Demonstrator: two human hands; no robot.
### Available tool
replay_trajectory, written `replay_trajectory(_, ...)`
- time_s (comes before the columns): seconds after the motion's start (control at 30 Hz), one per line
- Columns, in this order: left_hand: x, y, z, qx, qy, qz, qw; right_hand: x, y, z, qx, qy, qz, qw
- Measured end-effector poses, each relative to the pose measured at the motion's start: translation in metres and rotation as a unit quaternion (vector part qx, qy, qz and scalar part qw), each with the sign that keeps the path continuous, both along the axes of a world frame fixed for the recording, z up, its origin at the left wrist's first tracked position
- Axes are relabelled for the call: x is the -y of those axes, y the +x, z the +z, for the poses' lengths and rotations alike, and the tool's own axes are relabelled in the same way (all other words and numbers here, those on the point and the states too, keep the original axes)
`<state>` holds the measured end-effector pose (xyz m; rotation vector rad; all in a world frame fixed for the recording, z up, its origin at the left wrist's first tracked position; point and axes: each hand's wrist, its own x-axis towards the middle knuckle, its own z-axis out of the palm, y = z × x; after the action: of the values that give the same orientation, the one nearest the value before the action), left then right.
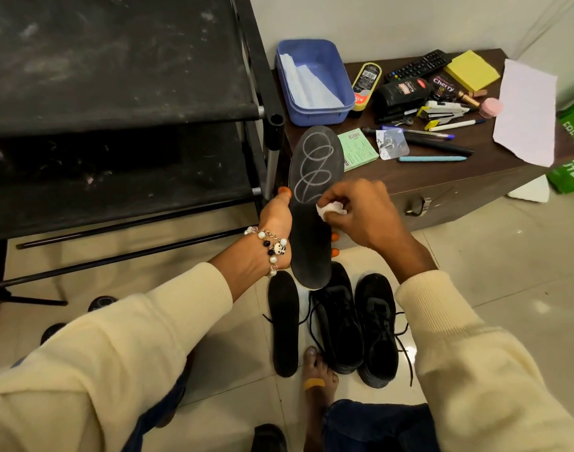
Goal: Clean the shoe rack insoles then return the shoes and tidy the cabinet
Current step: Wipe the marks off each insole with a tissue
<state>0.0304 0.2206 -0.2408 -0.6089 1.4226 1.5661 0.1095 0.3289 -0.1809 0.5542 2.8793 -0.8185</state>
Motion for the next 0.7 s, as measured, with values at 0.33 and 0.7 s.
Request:
replay_trajectory(0.33,-0.002,-0.001,-0.003,-0.02,0.026,0.015,0.999,-0.001,0.006,0.016,0.1,-0.051,0.111,0.987)
replay_trajectory(0.7,-0.002,-0.003,0.0,-0.014,0.011,0.019,1.0,0.013,0.011,0.018,0.041,-0.082,0.109,0.99)
